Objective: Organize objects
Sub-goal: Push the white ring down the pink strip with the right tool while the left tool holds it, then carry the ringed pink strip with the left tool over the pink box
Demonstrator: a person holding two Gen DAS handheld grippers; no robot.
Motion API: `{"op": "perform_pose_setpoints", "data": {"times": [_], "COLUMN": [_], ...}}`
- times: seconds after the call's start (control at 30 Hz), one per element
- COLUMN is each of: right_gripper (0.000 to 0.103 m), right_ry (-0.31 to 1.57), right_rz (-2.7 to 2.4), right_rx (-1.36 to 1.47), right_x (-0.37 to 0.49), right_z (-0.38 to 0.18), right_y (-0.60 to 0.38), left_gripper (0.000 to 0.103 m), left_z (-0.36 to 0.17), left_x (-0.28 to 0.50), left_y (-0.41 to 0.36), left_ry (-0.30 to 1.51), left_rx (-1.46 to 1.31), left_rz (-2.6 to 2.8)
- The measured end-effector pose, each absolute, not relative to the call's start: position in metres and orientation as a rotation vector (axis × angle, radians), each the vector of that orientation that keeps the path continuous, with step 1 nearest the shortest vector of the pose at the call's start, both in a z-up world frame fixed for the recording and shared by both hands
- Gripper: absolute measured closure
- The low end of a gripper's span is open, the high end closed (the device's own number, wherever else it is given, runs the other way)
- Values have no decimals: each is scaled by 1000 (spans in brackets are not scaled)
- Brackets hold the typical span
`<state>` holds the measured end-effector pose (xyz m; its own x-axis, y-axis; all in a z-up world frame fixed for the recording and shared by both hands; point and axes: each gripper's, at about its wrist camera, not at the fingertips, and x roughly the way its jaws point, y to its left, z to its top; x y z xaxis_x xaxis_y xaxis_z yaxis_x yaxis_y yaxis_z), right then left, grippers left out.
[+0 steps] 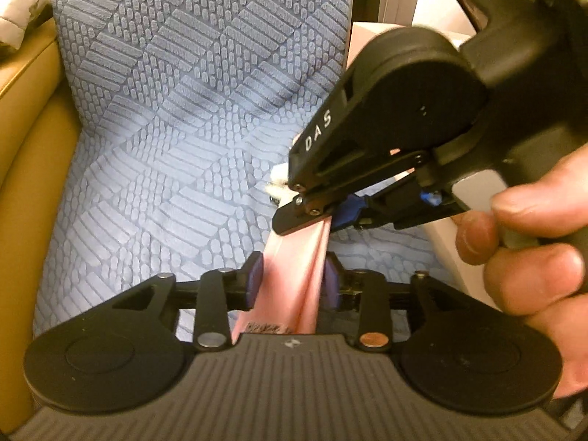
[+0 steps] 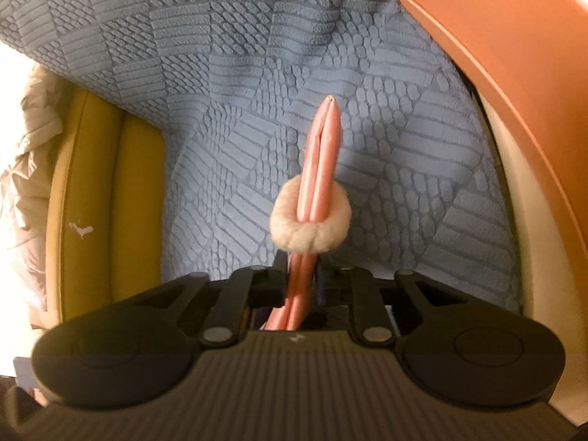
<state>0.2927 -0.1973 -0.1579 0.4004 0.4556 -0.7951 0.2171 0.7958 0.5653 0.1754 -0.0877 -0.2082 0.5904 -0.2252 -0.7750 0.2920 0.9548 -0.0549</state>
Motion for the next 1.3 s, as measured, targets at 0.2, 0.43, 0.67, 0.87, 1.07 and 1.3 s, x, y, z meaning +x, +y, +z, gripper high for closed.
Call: {"op": "perform_pose_setpoints", "data": {"times": [0.2, 0.43, 0.67, 0.87, 1.07, 1.3], "right_gripper": [88, 88, 88, 88, 88, 88], "right_ry": [1128, 1052, 1010, 1020, 1035, 1059], "right_rz": [135, 63, 80, 106, 120, 126], "right_rx": [618, 539, 453, 419, 397, 376], "right_x": [296, 300, 295, 284, 265, 242], "right_z": [-152, -143, -127, -119, -113, -112], "right_y": [-199, -212, -215, -213, -211, -205], "left_gripper": [51, 40, 30, 19, 11, 6], "left_z": [-197, -190, -188, -187, -192, -200], "left_x": [167, 165, 170, 176, 182, 187], "left_y": [-83, -67, -55, -46, -42, -44], "left_ry": [869, 862, 880, 885, 936, 1004], "left_rx": [47, -7, -38, -65, -79, -96], "left_rz": [-296, -276, -228, -208, -192, -194]}}
